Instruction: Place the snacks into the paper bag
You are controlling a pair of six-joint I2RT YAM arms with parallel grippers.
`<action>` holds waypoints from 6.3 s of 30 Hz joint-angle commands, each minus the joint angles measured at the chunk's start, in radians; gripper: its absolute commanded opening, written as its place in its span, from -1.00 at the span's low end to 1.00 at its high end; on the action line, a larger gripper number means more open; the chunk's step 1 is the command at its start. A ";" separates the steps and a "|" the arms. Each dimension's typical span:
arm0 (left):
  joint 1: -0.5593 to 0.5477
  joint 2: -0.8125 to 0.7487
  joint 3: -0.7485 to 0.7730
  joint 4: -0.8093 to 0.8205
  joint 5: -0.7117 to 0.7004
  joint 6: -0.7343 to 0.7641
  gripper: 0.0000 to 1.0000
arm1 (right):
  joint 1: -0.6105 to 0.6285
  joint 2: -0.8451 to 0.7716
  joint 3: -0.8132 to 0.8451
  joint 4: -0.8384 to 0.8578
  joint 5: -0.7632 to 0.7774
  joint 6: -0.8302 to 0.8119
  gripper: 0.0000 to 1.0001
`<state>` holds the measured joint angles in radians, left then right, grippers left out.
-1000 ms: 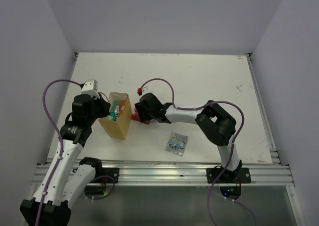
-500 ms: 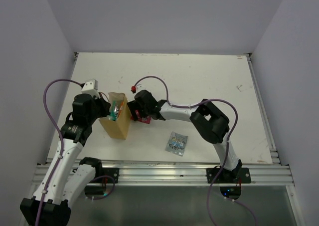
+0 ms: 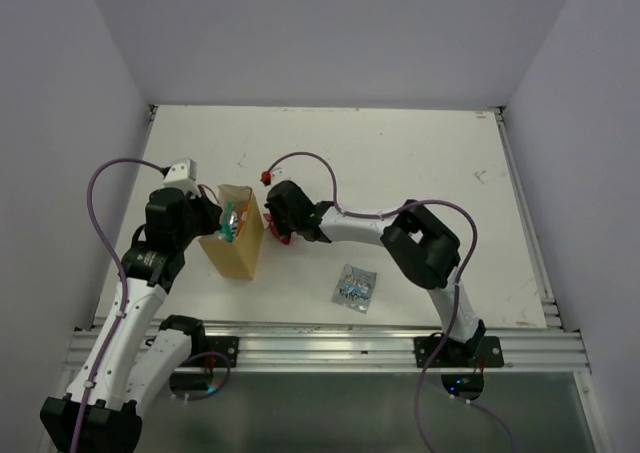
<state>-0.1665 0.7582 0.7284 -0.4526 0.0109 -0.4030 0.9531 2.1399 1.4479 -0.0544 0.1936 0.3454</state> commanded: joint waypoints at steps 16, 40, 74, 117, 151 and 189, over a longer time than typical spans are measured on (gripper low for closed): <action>-0.008 -0.008 -0.006 0.025 0.023 -0.003 -1.00 | 0.085 -0.396 0.248 -0.289 0.349 -0.192 -1.00; -0.008 0.000 -0.004 0.026 0.026 -0.002 -1.00 | 0.139 -0.167 0.444 -0.166 -0.086 -0.048 -1.00; -0.007 -0.002 -0.007 0.031 0.037 -0.002 -1.00 | 0.236 -0.821 -0.347 -0.424 0.458 0.156 0.73; -0.007 0.004 -0.012 0.034 0.041 -0.002 -1.00 | 0.239 -0.612 -0.807 -0.140 0.256 0.463 -0.96; -0.008 0.001 -0.014 0.042 0.061 0.003 -1.00 | 0.237 -0.153 0.534 -0.401 0.287 -0.181 -1.00; -0.008 0.009 -0.012 0.032 0.052 -0.002 -1.00 | 0.248 -0.018 0.654 -0.634 0.177 -0.167 -0.51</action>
<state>-0.1669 0.7589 0.7216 -0.4362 0.0250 -0.4019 1.1835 2.1551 2.0678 -0.6670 0.4011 0.2077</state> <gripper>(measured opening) 0.005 0.172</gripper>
